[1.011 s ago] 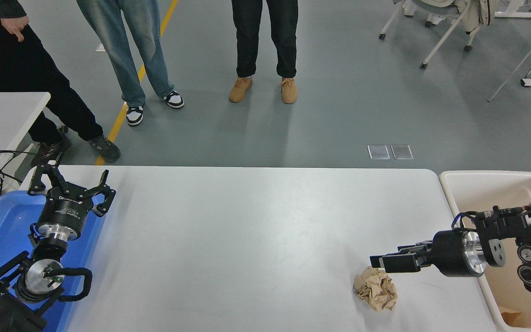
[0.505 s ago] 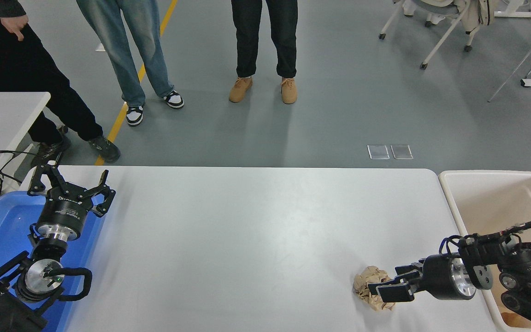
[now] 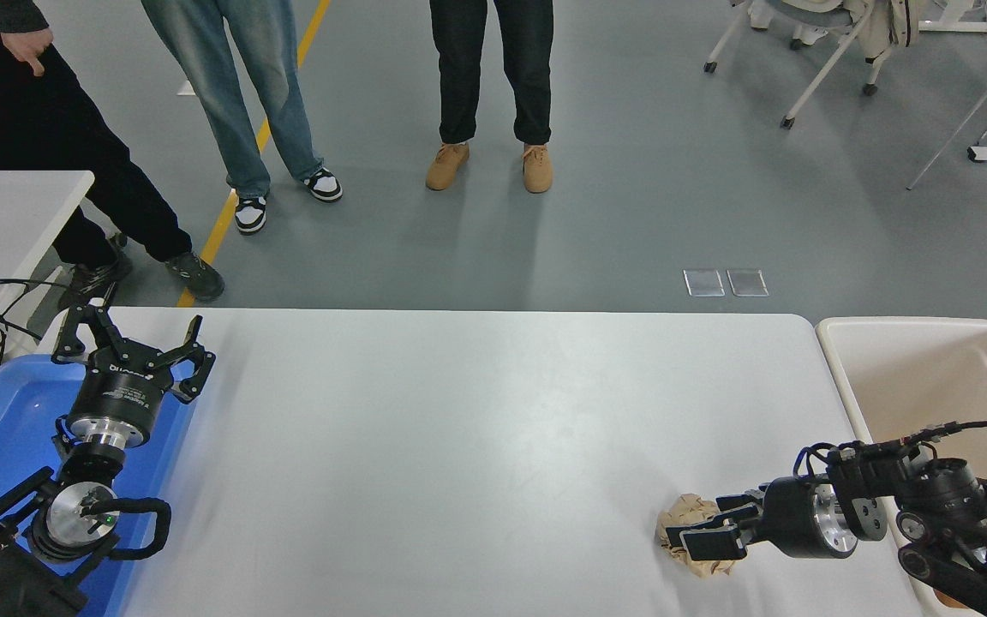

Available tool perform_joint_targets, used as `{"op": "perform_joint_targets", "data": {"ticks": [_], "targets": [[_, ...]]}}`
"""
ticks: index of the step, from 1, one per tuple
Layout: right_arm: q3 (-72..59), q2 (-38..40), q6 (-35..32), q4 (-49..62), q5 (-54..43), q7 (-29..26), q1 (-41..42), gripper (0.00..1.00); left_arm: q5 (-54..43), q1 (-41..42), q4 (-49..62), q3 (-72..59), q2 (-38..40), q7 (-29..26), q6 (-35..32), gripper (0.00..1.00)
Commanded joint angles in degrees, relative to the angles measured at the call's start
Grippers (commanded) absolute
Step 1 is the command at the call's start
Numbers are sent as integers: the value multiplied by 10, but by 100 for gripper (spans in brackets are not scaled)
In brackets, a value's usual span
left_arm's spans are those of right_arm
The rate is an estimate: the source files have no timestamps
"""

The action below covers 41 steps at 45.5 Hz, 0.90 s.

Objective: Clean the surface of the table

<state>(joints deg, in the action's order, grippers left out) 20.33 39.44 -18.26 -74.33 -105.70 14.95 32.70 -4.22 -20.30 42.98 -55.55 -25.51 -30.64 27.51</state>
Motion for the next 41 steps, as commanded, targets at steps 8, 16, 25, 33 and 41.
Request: {"op": "perform_joint_targets", "data": {"ticks": [8,16,25,33,41], "targets": [[-22,-28,30,42,0,2,-2,99,0,0,0,0,-1,1,0,99],[-33,-29,35,44,-1,3,-3,99,0,0,0,0,0,1,0,99],[-37,-38,40,54,-1,3,-3,99,0,0,0,0,0,1,0,99],[-65,-38,67,58,-1,6,-3,99,0,0,0,0,0,1,0,99],[-81,-38,94,59,-1,24,-5,99,0,0,0,0,0,0,0,99]]}}
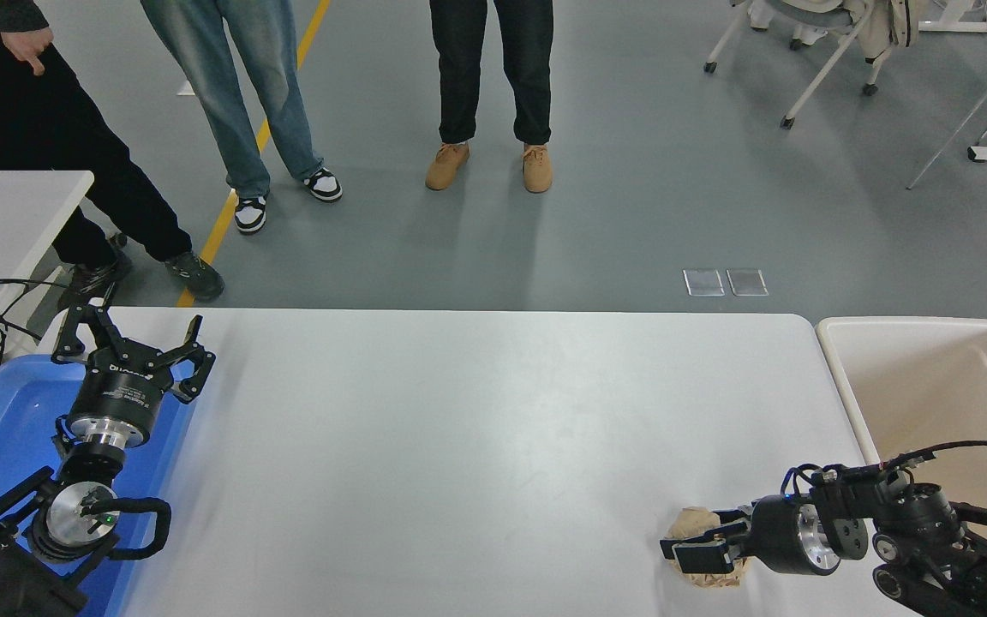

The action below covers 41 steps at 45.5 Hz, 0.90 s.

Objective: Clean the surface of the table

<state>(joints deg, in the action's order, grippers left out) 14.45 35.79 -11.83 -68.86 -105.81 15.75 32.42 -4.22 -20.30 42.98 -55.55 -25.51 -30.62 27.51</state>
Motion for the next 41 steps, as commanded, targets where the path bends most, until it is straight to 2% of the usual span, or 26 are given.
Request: {"op": "perform_joint_targets", "data": {"ticks": [1,15,34,41], "targets": [[-25,-2,32,4,1,20,-4,99,0,0,0,0,-1,-1,0,99],[-86,3,97,26,2,53,-4,99,0,0,0,0,0,0,0,99],[-91,-17,175,57,11,53,2,97,0,0,0,0,0,-1,0,99],[-93,-18,189,58,10,53,0,94,0,0,0,0,-1,0,0,99]]}}
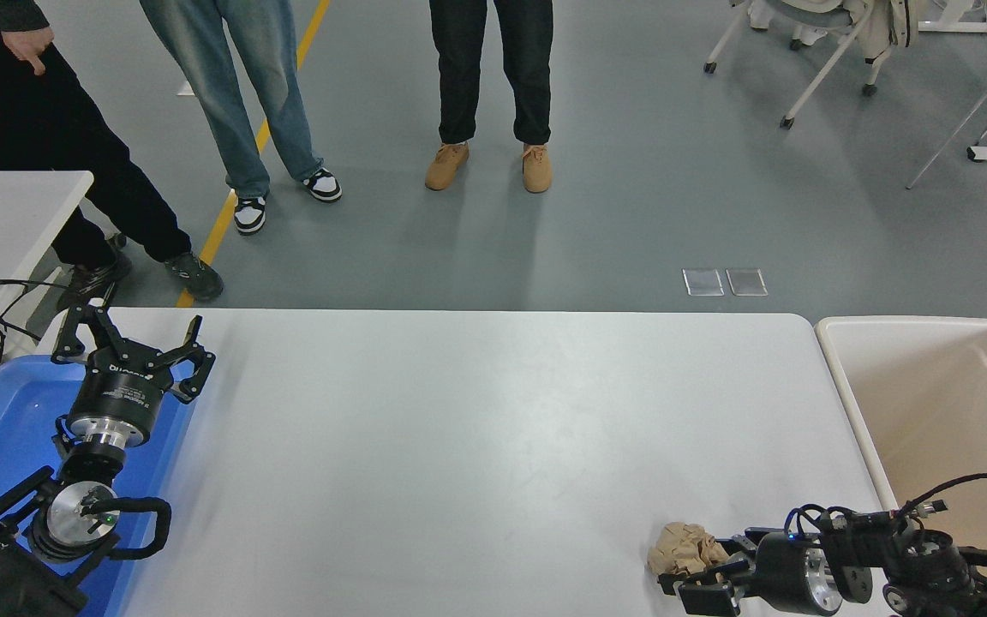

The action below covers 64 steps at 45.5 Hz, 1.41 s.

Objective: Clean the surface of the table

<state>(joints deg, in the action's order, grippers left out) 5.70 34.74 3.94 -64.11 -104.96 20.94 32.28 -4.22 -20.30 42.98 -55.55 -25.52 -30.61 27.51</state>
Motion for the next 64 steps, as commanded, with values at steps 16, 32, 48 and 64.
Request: {"op": "perform_joint_targets", "data": {"ticks": [16,32,48,64], "targets": [[-46,-4,42,14,-2,2,3,95,0,0,0,0,-1,-1,0,99],[-71,-6,74,34,-4,1,11,61,0,0,0,0,0,0,0,99],[-92,-8,57,48,6,0,32,0,0,0,0,0,-1,-1,0,99],[-108,41,-18,-1,138,35,116,0,0,0,0,0,0,0,0,99]]}}
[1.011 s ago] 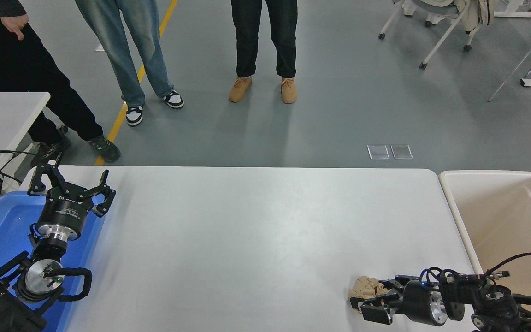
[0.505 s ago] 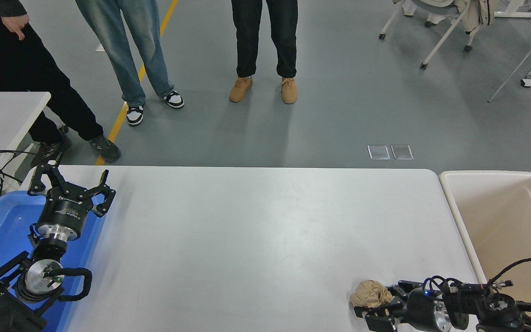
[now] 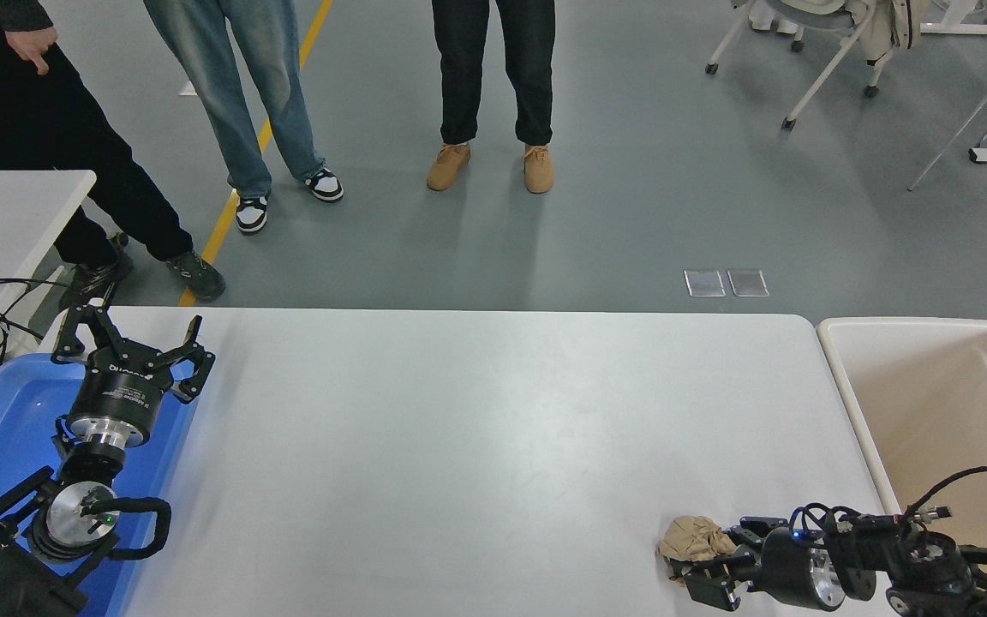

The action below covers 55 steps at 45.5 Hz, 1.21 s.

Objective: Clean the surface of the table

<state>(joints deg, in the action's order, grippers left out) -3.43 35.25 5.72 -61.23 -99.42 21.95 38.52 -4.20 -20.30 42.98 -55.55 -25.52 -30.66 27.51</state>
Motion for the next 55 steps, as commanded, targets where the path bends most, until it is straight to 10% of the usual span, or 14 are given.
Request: {"op": "perform_joint_targets", "data": {"ticks": [1,55], "targets": [[-18,40,-38,-32,88,27,59,0,0,0,0,0,-1,1,0,99],[14,345,-137,-185,450,113,241,0,0,0,0,0,-1,0,0,99]]}}
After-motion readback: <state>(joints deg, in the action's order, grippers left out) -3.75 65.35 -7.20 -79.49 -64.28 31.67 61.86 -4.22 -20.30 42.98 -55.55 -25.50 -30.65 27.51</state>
